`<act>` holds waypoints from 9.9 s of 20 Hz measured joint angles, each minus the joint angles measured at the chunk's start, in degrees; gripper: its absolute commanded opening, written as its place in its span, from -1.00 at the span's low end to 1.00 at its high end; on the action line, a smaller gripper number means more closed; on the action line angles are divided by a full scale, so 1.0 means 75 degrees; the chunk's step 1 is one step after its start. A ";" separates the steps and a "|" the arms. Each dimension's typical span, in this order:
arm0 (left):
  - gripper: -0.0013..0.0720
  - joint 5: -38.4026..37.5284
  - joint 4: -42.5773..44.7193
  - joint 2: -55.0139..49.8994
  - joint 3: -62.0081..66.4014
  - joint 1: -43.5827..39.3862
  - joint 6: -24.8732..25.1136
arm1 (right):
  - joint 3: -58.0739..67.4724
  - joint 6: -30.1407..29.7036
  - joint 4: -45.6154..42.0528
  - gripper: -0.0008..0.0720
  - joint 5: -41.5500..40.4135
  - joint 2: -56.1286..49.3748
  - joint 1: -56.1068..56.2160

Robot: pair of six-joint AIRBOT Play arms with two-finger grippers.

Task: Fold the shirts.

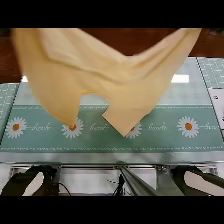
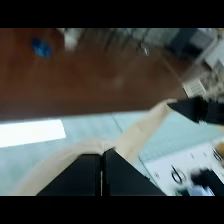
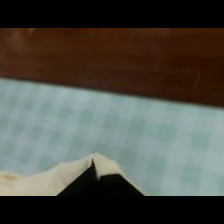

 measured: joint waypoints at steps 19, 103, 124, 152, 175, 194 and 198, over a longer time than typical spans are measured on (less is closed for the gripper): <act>-0.91 -0.3238 0.0938 0.1142 0.0906 0.2040 -0.2151 | 0.0006 0.0839 -0.2917 -0.90 -0.0898 0.3025 0.0000; -0.91 -0.2084 0.1276 -0.2095 -0.5782 0.1317 0.0886 | -0.6983 -0.1064 -0.0085 -0.90 -0.1058 0.0055 -0.0440; -0.91 -0.3223 0.2990 0.1545 0.4062 0.1317 -0.1346 | 0.0889 0.1440 -0.3972 -0.90 0.0583 0.4989 -0.0309; -0.91 0.0699 0.1527 -0.4607 -0.2046 0.1020 0.1413 | 0.1014 0.1419 -0.3182 -0.90 -0.0796 -0.4185 0.0956; -0.01 -0.1128 0.2349 -0.5388 -0.1687 0.0950 0.1134 | 0.1014 0.1192 -0.4156 -0.10 0.2375 -0.4462 0.0813; 0.67 -0.2690 0.3238 -0.3413 -0.6525 0.2509 0.0463 | -0.1818 0.0717 -0.2821 0.27 0.3552 -0.2279 -0.1684; 0.30 -0.1612 0.2259 -0.3392 -0.6819 0.1725 0.0356 | -0.1982 0.0694 -0.2570 0.27 0.3378 -0.2256 -0.1705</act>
